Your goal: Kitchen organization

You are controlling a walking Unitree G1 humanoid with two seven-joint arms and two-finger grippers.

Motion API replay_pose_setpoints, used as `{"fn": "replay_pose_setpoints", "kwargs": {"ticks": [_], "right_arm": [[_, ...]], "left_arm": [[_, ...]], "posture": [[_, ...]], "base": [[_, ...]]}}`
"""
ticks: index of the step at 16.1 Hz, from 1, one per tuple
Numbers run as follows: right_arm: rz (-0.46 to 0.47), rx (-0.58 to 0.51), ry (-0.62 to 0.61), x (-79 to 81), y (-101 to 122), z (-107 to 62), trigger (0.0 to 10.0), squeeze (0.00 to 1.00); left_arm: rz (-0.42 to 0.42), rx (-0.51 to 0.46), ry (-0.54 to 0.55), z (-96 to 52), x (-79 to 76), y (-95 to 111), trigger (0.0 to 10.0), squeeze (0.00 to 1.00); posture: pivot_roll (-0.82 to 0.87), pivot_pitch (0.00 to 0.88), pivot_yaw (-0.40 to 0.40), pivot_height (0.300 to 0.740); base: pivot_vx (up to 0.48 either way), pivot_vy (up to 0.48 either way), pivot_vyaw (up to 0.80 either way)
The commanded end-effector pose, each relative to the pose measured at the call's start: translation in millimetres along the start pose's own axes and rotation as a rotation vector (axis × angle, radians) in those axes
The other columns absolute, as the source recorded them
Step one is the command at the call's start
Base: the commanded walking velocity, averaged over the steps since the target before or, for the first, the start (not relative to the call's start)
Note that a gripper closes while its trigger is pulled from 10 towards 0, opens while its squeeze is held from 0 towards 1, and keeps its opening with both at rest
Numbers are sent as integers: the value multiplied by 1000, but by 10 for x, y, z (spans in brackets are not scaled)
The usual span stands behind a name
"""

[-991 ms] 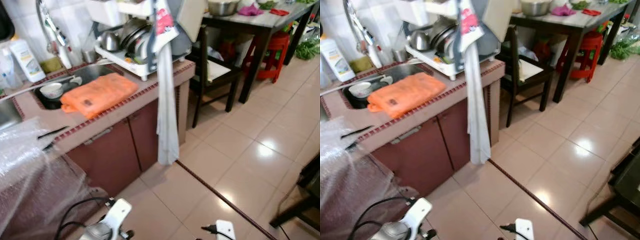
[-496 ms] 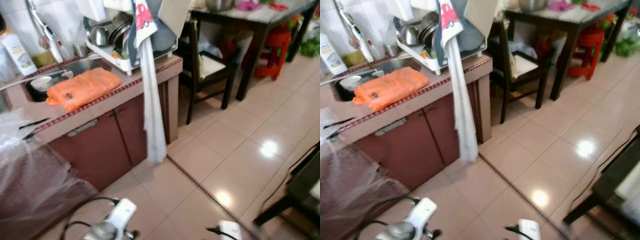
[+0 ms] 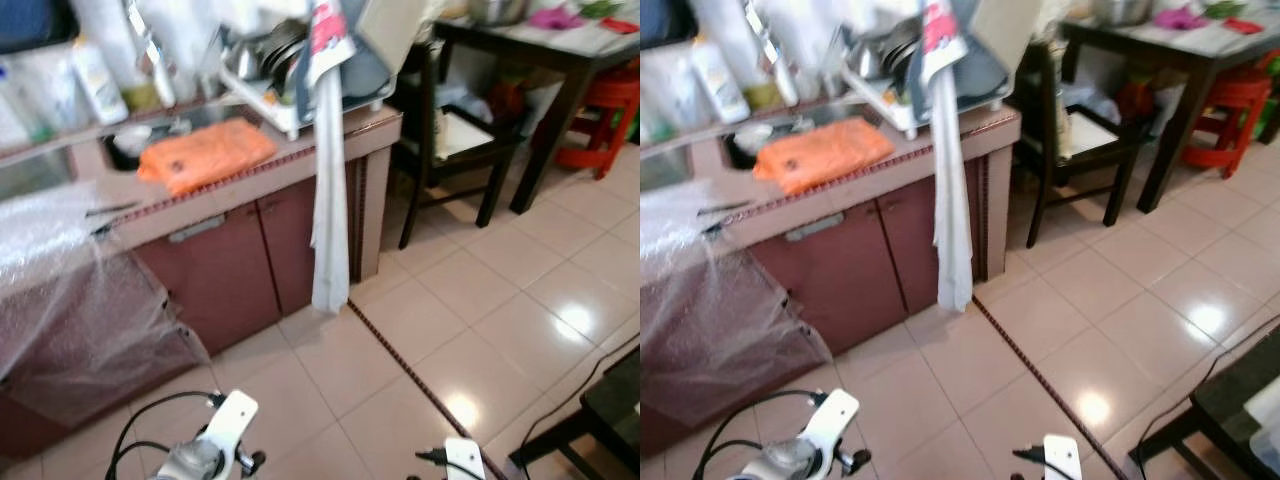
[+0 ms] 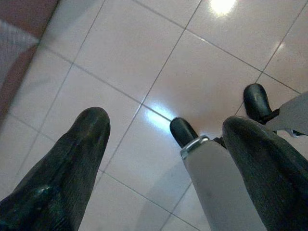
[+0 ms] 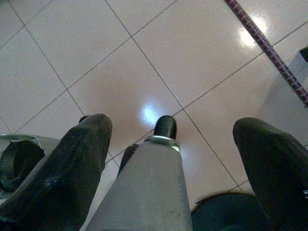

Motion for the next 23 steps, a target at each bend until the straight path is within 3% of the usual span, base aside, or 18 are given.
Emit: {"fn": "replay_pose_setpoints", "kwargs": {"ticks": [1,4,9,10,18,21,23], "right_arm": [[4,-9,3,29,28,7,10000,0],[37,-3,-12,17,2,2,10000,0],[124,6,-36,3,-99,-21,10000,0],[94,0,-26,9,-87,-20,10000,0],[116,19,-86,-136,-222,-67,10000,0],[84,-13,-107,-205,-187,-77,10000,0],[24,-46,-110,-287,-38,-59,10000,0]], "left_arm": [[-18,-19,23,-12,66,75,10000,0],[-11,-19,21,-10,60,87,10000,0],[6,30,25,-24,86,-82,10000,0],[-5,39,37,-29,112,-102,10000,0],[88,12,3,15,-30,140,10000,0],[1,-39,-13,34,-116,222,10000,0],[-58,-53,18,42,-119,227,10000,0]], "posture": [[-67,0,63,740],[-49,0,77,740],[-114,0,86,740],[-132,0,95,740],[-219,0,146,740],[-224,0,120,740],[-217,0,87,740]], "base": [[0,0,0],[0,0,0],[0,0,0],[0,0,0],[0,31,0],[0,0,0],[0,0,0]]}}
Point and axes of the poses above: a point about 5 cm out from each wrist's last joint towards the gripper, its own z axis pointing out of the wrist towards the gripper, its own y axis along the axis of the wrist's last joint, x = y × z, the point moved 3 cm from there along z, pointing out of the wrist towards the gripper, and after that the axes turned 15 degrees about -z, right-handed, at the moved point
